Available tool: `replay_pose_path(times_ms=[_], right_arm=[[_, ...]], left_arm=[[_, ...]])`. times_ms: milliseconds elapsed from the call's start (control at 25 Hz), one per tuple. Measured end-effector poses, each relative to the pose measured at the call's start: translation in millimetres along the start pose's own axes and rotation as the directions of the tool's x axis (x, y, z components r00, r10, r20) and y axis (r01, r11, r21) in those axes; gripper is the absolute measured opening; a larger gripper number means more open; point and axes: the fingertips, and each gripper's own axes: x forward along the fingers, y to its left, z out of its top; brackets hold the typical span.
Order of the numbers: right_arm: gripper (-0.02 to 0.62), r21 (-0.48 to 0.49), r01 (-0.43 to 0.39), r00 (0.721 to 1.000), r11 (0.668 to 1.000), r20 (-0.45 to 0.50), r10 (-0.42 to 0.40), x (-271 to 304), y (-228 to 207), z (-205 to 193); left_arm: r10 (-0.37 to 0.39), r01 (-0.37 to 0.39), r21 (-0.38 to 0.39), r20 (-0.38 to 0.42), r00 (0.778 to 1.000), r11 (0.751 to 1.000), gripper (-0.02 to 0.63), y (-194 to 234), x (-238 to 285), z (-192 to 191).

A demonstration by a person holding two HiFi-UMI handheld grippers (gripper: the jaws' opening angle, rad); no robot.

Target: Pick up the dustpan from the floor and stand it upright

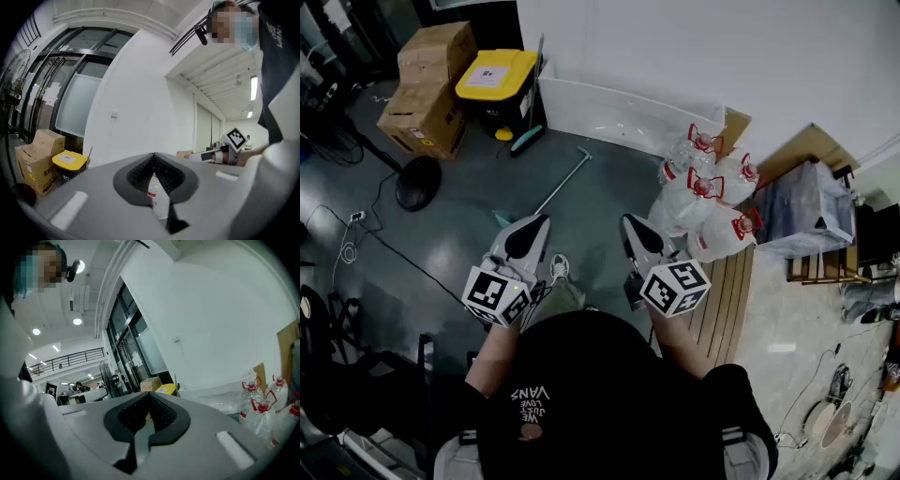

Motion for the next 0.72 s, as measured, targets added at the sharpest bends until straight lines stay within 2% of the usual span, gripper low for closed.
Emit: replay_pose_path(times_ms=[360,720], right_arm=[[0.003,0.001,0.026,1.000,1.000,0.005,-0.026,35.4,-19.6,5.4],[0.002,0.007,0.089,0.996,0.996,-0.019,-0.089,118.8,-48.5,15.9]], left_arm=[[-0.045,0.044,-0.021,-0.030,0.999,0.999,0.054,28.9,36.2,-9.4],[-0.089,0.088,-0.043,-0.046,0.995,0.995,0.054,107.8,90.5,-8.9]])
